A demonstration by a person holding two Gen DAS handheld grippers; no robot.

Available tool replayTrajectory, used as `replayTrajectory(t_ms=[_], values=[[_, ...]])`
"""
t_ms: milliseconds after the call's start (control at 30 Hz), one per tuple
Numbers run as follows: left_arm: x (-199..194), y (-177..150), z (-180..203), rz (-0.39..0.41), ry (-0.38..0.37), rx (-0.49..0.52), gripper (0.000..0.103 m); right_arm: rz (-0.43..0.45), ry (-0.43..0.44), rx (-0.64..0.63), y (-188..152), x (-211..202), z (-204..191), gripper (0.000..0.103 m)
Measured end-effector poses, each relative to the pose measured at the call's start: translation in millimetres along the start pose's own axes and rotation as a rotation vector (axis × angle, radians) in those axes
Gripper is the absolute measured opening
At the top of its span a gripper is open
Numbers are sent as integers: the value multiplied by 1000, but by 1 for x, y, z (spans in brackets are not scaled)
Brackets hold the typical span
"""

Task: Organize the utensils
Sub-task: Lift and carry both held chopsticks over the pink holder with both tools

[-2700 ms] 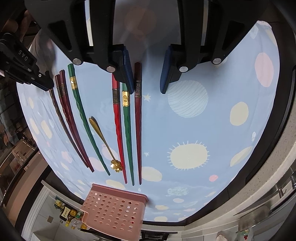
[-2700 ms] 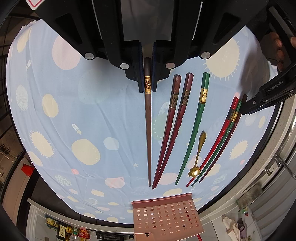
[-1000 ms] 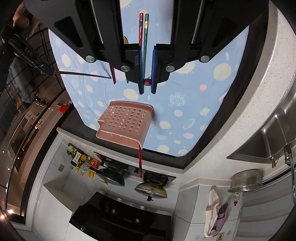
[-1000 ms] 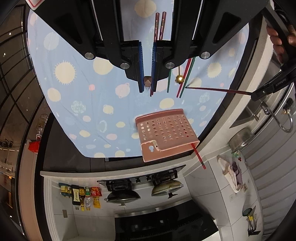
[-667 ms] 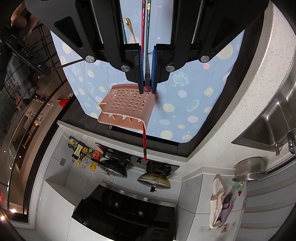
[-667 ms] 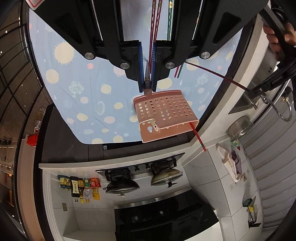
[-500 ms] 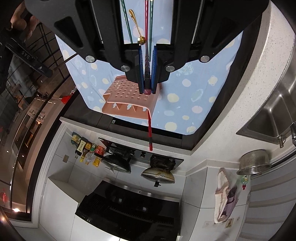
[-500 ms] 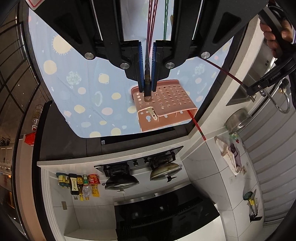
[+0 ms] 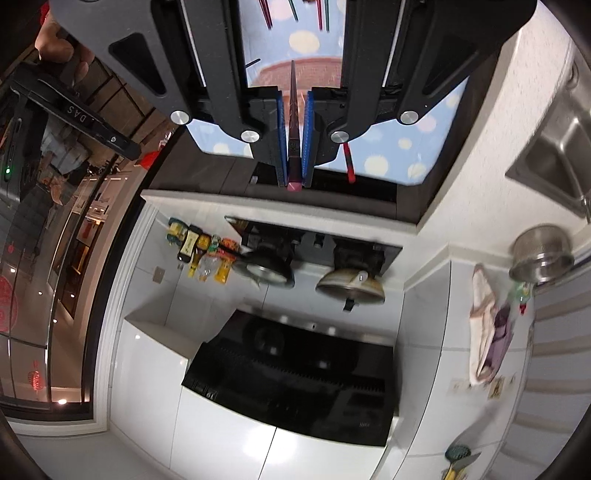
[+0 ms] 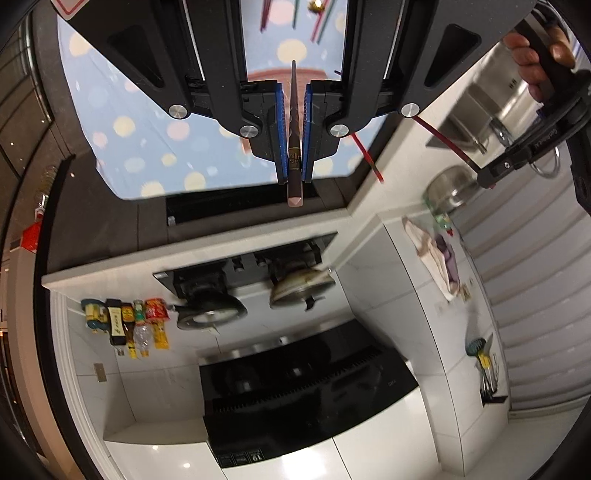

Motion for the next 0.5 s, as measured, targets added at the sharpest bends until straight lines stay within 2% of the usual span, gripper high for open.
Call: replayTrajectory(t_ms=[100,233,500], values=[[14,16,0,25,12,2,7,31,6,-13,17,15,-6,7],[37,24,-6,19,26,-7,7,38,2,-21,27,39,-9,7],[83,7,-20,-53,60,-10,7,-61,-36,5,8,89,5,7]])
Point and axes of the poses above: each gripper's, at about its wrist camera, not at the fingertips, and x roughly the way its jaws point, z to its right, y to its top, the point moved 1 cm from there along x, roughly the way its jaws point, and after that the axes turned 6 degrees about y, right-handed, at the moved point
